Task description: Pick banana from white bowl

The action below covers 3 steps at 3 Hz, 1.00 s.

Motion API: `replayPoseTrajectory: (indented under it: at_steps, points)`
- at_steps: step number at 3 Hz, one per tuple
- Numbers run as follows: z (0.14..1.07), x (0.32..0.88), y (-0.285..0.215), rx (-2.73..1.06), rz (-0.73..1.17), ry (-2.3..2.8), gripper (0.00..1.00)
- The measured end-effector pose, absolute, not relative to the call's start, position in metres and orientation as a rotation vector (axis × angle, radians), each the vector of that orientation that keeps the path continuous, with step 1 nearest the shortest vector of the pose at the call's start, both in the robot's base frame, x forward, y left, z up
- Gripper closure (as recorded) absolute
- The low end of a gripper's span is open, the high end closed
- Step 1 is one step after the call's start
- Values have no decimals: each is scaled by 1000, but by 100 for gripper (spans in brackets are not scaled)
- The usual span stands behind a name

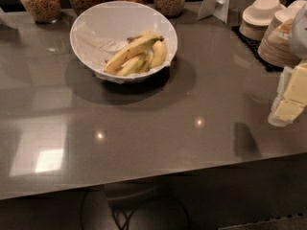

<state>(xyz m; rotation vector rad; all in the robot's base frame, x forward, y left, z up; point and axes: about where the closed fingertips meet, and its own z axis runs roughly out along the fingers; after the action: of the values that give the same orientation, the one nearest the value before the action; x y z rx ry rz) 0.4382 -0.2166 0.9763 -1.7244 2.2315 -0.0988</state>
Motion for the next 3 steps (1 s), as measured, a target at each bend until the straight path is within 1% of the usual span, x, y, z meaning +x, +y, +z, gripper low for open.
replayPoseTrajectory:
  at_steps: [1, 2, 3]
  points:
    - [976, 438, -216, -1725, -99, 2231, 0]
    - [987, 458, -186, -1744, -121, 2100, 0]
    - [999, 486, -134, -1786, -98, 1926, 0]
